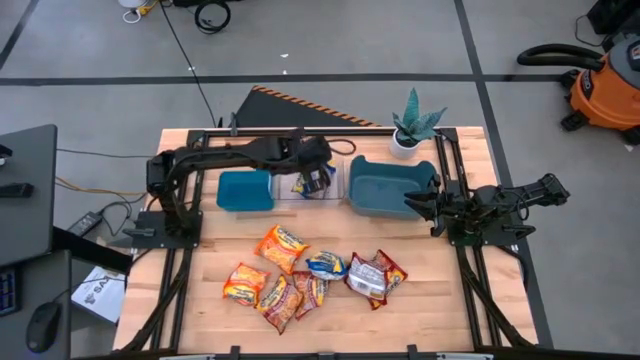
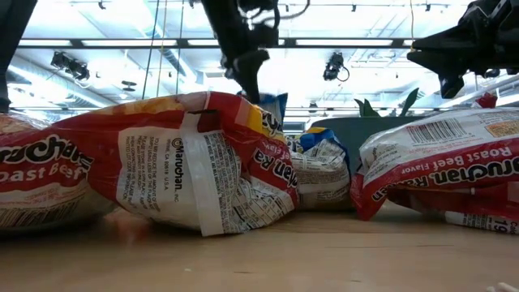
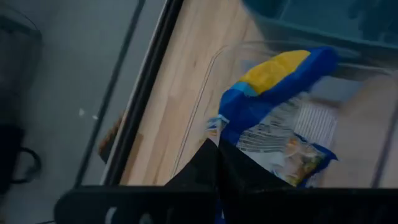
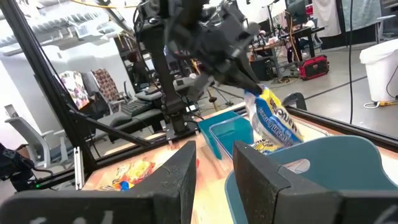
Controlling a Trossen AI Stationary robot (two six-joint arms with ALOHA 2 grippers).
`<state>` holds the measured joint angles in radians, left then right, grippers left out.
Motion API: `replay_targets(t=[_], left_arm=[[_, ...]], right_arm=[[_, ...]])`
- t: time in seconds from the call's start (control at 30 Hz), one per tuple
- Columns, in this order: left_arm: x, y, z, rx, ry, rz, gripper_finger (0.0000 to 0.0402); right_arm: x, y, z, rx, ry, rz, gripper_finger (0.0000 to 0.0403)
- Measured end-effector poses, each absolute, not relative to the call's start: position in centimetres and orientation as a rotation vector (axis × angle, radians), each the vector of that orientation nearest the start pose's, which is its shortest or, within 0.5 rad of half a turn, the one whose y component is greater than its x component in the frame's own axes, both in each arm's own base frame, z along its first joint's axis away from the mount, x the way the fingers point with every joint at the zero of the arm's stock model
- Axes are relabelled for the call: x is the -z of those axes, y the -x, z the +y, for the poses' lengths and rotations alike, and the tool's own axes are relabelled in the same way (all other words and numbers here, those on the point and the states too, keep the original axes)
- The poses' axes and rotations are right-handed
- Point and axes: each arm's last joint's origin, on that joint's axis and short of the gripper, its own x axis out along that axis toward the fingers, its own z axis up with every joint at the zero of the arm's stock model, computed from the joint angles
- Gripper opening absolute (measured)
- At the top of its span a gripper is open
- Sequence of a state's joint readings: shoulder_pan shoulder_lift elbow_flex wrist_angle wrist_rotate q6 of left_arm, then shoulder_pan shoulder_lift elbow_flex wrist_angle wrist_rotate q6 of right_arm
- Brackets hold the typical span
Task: Sort Maruchan noodles
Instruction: Put the top blue noodle pack into the transparent bin
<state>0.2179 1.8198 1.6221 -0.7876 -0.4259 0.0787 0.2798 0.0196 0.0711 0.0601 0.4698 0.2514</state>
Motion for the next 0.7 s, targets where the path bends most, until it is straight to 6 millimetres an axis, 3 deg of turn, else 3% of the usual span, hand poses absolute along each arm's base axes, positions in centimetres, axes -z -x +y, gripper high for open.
replay_targets(t=[0.2, 0.43, 0.7], left_arm=[[-28.0, -37.5, 11.5, -0.552, -0.113, 0.984, 0.0007], [-25.9, -37.5, 10.1, -0.319, 0.011, 1.016, 0.0012], [-25.7, -37.9, 6.3, -0.209, 0.04, 1.03, 0.0122]], right_arm=[[-19.2, -9.1, 1.2, 0.176, -0.291, -0.127, 0.0111], [-19.2, -9.1, 1.2, 0.176, -0.291, -0.127, 0.0111], [-19.2, -9.1, 1.2, 0.176, -0.291, -0.127, 0.0111]])
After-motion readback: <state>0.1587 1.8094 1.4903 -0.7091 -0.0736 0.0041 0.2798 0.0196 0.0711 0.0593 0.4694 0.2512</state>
